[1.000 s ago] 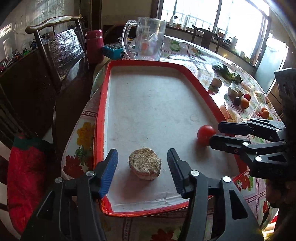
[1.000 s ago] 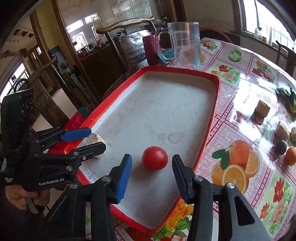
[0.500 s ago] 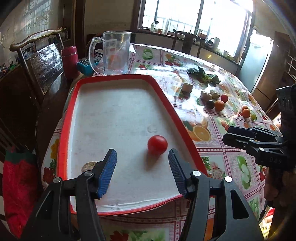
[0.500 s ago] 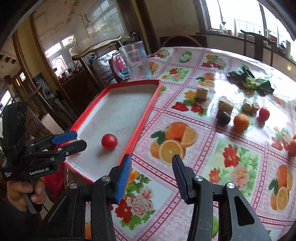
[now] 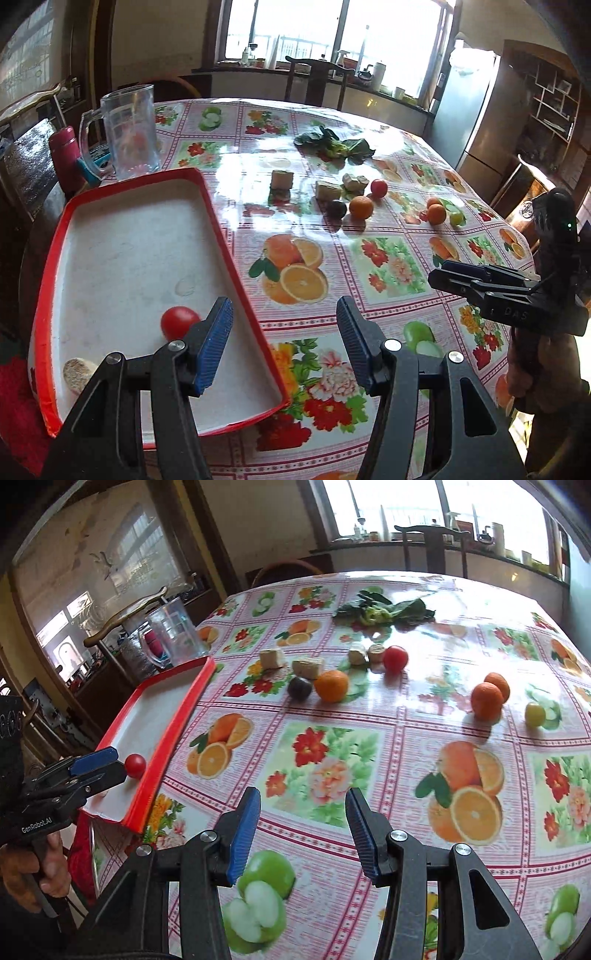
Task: Organize fruits
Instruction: 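Move both tools back to the table toward the dark plum and a mandarin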
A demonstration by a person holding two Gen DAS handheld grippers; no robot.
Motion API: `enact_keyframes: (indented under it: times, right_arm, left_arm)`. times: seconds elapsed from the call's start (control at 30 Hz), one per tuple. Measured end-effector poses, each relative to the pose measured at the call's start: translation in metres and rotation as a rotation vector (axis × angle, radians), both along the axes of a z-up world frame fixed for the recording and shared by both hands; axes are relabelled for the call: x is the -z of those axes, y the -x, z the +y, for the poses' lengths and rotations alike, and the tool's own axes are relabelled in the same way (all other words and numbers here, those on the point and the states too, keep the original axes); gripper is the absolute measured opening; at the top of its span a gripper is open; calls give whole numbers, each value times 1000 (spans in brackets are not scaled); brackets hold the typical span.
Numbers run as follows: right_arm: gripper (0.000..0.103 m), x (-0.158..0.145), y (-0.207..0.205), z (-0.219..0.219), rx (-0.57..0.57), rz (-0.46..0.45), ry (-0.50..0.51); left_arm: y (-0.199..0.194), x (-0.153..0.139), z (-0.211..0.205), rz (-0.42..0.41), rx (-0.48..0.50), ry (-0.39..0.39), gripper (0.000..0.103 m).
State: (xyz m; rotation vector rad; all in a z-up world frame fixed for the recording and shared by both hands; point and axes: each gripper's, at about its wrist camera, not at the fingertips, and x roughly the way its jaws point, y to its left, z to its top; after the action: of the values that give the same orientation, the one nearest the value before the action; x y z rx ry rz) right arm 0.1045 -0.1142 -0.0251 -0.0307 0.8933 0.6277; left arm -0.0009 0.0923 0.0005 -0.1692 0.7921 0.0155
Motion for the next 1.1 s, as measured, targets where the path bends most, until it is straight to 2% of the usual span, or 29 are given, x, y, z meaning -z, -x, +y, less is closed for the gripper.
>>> enact_keyframes:
  times: [0.23,0.5,0.7,1.1]
  right_arm:
    - [50,5,-20,-42,100,-3,10]
    - [50,14,-52,-71,178,9,24]
    - [50,16,-78,-77,208,-9,46]
    - [49,27,-134,-73,268,-14,97]
  left_arm:
    - [-30,-2,-35,-5,85,5,57]
    - [-69,7,-65,28,153,36,57]
    - [-105,20,-58,57,114,48,57]
    - [-180,46,-39,110,48,-3,57]
